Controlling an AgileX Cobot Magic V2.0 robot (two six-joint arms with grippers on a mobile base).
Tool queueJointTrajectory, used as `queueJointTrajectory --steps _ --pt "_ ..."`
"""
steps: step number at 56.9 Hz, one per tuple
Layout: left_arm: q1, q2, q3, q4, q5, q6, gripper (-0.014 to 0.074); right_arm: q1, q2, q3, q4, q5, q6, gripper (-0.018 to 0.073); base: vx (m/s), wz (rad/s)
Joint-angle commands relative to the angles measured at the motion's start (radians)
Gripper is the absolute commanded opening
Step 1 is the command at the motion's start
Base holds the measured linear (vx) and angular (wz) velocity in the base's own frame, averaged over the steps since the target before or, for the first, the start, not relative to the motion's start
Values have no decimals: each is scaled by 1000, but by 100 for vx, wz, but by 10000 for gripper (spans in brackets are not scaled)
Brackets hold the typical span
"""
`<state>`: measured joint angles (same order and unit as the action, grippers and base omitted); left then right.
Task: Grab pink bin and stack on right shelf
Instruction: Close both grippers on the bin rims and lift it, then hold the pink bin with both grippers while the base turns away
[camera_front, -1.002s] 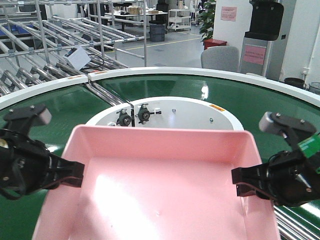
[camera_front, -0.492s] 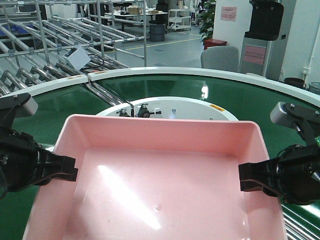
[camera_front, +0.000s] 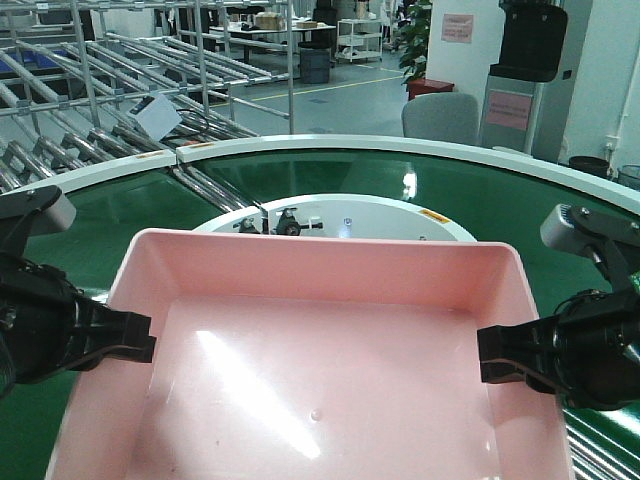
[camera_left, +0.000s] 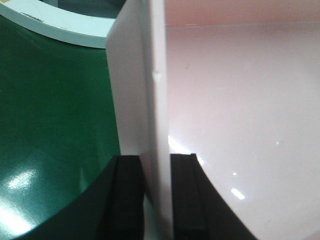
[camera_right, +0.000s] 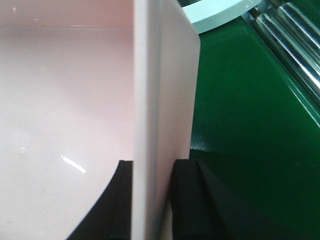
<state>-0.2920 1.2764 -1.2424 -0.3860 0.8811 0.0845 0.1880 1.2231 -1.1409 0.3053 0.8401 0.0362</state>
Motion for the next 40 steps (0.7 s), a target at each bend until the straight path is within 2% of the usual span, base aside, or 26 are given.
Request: queueJointTrajectory --steps 1,40 --pt "1 -37 -29 -20 -45 11 -5 -9 -31 -34 10 -85 -3 -8 0 0" --pt "1 -37 -29 -20 -47 11 -5 -9 -31 -34 10 -78 -3 -8 -10 5"
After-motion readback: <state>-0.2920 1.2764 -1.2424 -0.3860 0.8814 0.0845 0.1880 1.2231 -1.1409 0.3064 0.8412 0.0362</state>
